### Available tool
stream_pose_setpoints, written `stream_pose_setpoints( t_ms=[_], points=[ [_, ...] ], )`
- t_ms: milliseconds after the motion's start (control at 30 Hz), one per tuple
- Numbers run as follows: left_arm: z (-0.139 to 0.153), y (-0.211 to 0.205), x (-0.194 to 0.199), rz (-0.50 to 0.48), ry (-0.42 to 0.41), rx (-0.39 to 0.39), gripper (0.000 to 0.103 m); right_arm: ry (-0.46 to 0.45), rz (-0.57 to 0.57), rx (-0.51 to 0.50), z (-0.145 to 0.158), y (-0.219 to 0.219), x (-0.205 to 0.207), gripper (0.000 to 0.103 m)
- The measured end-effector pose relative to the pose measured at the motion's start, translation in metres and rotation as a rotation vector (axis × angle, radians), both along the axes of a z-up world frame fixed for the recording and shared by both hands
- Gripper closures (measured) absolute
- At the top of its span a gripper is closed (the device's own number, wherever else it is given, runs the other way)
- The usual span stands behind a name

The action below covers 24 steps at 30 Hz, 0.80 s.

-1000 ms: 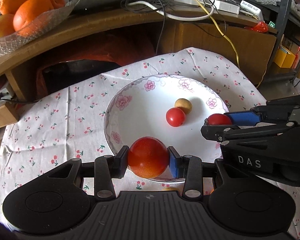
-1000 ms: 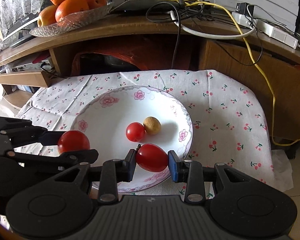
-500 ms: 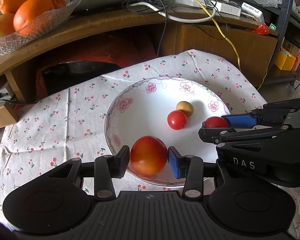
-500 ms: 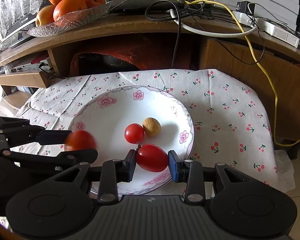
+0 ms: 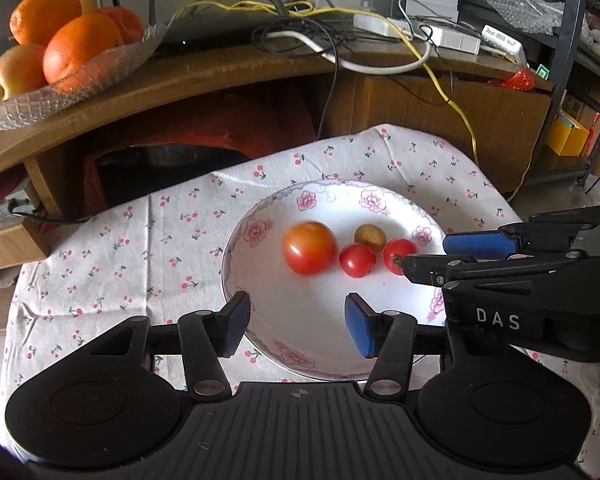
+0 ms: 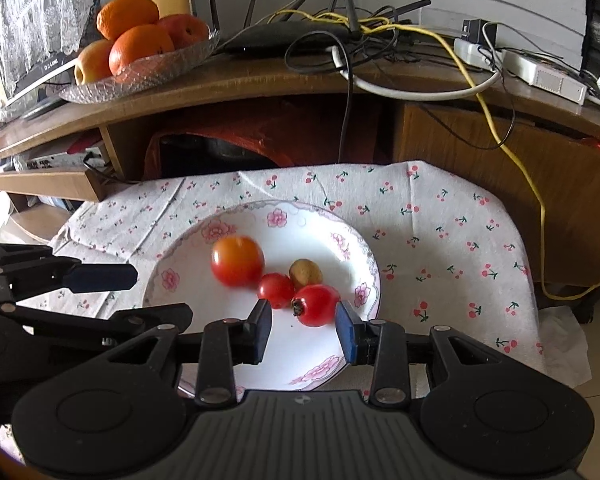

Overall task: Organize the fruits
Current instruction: 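Carry both tomatoes over the bowl and open both tools to release them, then withdraw both tools from the bowl toward the mandarin oranges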

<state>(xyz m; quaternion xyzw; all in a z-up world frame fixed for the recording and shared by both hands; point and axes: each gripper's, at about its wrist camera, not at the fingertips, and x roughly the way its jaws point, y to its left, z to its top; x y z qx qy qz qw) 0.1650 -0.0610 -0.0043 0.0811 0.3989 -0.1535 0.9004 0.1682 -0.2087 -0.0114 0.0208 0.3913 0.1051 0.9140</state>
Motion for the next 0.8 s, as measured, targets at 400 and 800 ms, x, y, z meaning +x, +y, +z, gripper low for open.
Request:
stream_pose_setpoints(
  t_ms=[400, 800],
  points=[
    [0.013, 0.006, -0.016, 0.006, -0.021, -0.001, 0.04, -0.015, -0.034, 0.02, 0.016, -0.009, -0.016, 0.067],
    [0.029, 0.014, -0.041, 0.006, -0.038, -0.011, 0.038, -0.026, -0.065, 0.056, 0.032, -0.021, -0.048, 0.067]
  ],
)
